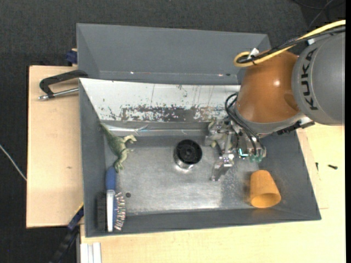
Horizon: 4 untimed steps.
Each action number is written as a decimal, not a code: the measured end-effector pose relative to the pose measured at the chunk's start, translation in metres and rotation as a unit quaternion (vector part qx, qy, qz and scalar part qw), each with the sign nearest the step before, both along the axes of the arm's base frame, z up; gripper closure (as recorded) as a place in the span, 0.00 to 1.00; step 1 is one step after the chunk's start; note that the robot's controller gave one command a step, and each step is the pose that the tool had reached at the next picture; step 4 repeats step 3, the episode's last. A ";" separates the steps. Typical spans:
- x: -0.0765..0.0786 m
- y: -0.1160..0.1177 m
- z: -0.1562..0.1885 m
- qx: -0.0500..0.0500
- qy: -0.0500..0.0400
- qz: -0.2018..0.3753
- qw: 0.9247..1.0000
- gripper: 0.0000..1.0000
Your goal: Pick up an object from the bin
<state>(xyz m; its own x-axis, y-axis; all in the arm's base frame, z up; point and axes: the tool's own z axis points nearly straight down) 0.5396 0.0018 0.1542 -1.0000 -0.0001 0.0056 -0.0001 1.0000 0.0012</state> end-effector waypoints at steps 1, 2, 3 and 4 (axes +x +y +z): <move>-0.009 0.025 -0.059 -0.002 -0.011 0.081 0.997 0.00; -0.013 0.027 -0.065 0.000 -0.005 0.083 0.997 1.00; -0.009 0.025 0.096 -0.001 -0.010 0.138 0.990 1.00; -0.009 0.025 0.096 -0.001 -0.010 0.138 0.990 1.00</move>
Offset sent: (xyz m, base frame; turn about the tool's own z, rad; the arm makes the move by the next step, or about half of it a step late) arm -0.0183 0.0333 -0.0842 -0.1835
